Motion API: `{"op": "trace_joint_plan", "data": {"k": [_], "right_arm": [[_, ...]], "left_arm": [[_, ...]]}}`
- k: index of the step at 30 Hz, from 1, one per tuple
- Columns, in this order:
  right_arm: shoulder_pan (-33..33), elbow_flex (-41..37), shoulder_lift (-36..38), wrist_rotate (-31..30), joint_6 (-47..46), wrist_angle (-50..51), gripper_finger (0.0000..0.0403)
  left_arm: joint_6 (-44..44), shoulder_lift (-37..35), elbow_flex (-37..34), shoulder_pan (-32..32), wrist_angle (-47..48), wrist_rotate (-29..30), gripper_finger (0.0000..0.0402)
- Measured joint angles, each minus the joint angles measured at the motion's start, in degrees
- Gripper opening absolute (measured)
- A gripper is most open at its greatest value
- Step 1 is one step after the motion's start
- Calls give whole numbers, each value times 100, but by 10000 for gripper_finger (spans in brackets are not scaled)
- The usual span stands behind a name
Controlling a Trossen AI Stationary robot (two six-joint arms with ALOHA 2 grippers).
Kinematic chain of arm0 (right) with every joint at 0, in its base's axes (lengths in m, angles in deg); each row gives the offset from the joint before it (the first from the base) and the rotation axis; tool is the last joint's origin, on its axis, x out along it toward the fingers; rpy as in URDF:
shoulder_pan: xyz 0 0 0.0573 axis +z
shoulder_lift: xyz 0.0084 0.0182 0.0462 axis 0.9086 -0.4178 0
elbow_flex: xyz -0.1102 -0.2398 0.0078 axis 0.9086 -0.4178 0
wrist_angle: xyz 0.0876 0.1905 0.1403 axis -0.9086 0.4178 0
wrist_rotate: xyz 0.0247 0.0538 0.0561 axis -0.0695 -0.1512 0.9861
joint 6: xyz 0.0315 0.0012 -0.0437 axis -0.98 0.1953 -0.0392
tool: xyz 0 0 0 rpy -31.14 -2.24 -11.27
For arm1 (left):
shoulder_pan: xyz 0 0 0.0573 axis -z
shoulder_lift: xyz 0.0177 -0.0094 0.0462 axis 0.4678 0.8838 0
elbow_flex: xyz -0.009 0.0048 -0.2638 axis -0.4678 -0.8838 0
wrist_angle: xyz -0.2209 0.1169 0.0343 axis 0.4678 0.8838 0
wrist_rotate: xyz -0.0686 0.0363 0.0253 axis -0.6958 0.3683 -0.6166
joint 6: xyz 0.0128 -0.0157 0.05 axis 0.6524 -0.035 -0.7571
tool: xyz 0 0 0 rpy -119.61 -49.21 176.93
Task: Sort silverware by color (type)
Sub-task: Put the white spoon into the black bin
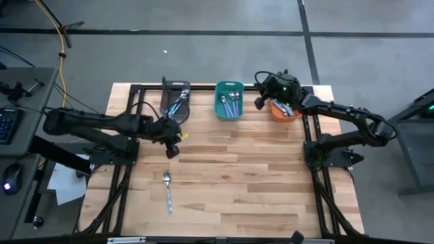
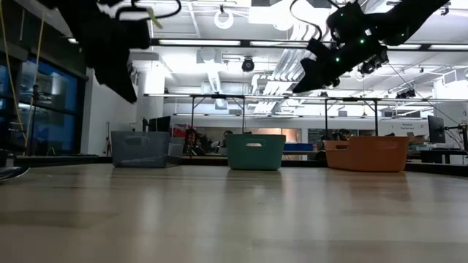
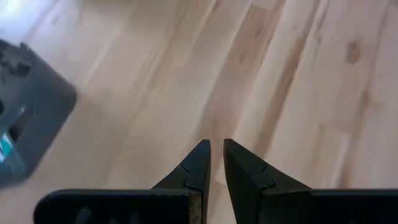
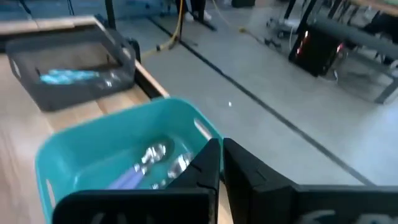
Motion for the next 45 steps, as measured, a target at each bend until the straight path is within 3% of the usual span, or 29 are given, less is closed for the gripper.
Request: {"op": "trace_joint_plan", "data": {"k": [4, 8, 13, 16, 23, 28, 34, 40, 45], "right_arm": [[97, 0, 10, -11, 7, -227, 1], [162, 0, 10, -11, -16, -198, 1], [165, -14, 10, -11, -26, -151, 0], [165, -50, 8, -13, 78, -187, 0], [165, -50, 8, -13, 127, -194, 0], [165, -50, 8, -11, 132, -178, 0], [165, -50, 8, 4, 132, -176, 0], [165, -50, 8, 7, 135, -176, 0], [165, -50, 6, 7, 133, -175, 0]], "left_arm": [[847, 0, 340, 326, 572, -60, 35], [2323, 2, 388, 589, 907, -685, 45], [3880, 83, 387, 1109, 1067, -1016, 82], [4232, 219, 385, 1420, 1085, -1008, 111], [4123, 904, 292, 2072, 1328, -821, 167], [3566, 1354, 116, 2317, 1116, -1100, 184], [2659, 1566, -48, 2203, 555, -1219, 196], [2192, 1572, -488, 1958, 463, -1363, 198], [1776, 1569, -851, 1943, -142, -1593, 198]]}}
